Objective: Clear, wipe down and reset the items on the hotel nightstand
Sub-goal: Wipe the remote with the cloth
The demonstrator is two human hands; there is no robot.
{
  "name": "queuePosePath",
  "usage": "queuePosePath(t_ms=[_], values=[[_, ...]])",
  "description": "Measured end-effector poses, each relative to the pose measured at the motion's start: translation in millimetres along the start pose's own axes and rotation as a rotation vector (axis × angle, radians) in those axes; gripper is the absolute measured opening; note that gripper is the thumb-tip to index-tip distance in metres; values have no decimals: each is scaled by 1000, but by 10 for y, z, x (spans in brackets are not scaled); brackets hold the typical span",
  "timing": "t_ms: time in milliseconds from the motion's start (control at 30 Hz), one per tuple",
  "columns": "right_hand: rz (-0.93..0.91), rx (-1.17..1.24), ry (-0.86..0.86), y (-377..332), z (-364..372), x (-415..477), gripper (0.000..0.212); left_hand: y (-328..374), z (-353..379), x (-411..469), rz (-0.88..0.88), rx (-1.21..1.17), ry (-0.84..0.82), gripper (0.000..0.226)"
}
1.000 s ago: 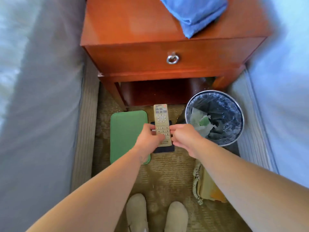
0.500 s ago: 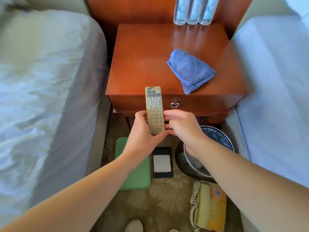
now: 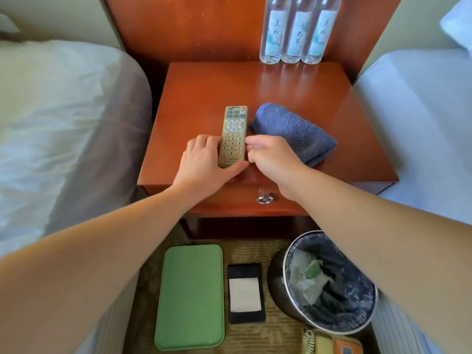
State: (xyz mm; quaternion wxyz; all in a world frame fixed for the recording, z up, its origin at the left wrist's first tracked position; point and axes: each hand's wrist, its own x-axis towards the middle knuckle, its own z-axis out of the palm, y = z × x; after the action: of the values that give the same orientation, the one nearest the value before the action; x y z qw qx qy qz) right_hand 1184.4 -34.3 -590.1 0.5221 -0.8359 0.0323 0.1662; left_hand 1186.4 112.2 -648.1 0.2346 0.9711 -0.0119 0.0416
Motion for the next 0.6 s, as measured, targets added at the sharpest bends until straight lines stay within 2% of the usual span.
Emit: queuePosePath(t_ms=[100,200,267,333,400,600], values=[[-93,-123,30,85,-70,199,38,-53,25,169,35,-14,-19,76],[-356,-442,256,213,-223,410,45,-67,57,247,38,12,27,88],[-444,-671,364,288,-336,539,45,-77,107,256,26,32,76,85],[-392,-896,363,354,-440,663,53,-96,130,278,21,34,79,83],[-293,-1015,277,420,-523,743,65,-112,105,296,24,29,60,83],[-306,-1008,214,646,-611,743,64,-139,62,290,19,-52,43,77]])
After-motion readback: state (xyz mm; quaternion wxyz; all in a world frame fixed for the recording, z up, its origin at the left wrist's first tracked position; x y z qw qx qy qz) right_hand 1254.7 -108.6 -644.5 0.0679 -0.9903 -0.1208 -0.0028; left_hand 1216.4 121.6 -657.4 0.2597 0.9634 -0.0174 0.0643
